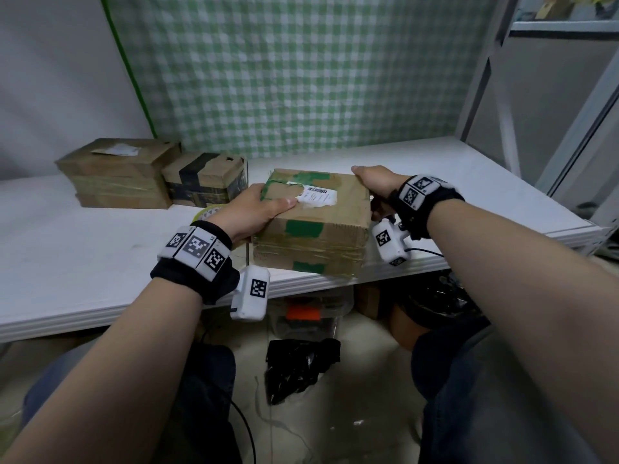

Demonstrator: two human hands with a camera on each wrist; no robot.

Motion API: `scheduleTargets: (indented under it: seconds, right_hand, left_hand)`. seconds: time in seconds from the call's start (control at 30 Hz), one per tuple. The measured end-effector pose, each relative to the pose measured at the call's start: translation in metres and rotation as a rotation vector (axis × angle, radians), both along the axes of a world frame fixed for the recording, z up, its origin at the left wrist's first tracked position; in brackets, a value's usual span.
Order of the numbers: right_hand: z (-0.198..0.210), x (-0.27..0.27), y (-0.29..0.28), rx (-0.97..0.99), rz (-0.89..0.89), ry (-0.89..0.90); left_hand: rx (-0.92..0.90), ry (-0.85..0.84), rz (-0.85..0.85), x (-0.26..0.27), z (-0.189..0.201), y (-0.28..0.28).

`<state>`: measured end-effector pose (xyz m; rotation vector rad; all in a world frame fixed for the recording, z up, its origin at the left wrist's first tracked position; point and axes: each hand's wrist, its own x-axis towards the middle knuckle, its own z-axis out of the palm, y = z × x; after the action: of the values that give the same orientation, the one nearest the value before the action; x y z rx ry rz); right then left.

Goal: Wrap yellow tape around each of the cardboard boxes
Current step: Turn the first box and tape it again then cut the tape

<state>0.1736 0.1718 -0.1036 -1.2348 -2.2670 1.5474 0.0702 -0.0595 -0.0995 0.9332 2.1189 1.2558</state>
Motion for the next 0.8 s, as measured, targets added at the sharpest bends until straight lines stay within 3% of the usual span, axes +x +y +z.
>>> scheduleTargets:
  seconds: [0.1,0.2,0.53,0.8]
  right_hand:
    - [-0.004,0.003,0.001,-0.087,-0.024,0.094]
    - [-0.007,0.008,0.000,-0.152,-0.009,0.200]
    - [-0.017,0.027,-0.012,0.019,-0.043,0.425]
    - [-0.019,0.035,-0.022,0.177,0.053,0.323]
  left_hand:
    - [-0.028,-0.062,0.029,-0.001,0.002,-0.002]
    - [0.010,-0.234,0.155,-0.002,0.006,-0.002]
    - [0.105,-0.300,0.175,-0.003,0.001,-0.005]
    - [0.050,-0.278,0.184,-0.005,-0.004,-0.004]
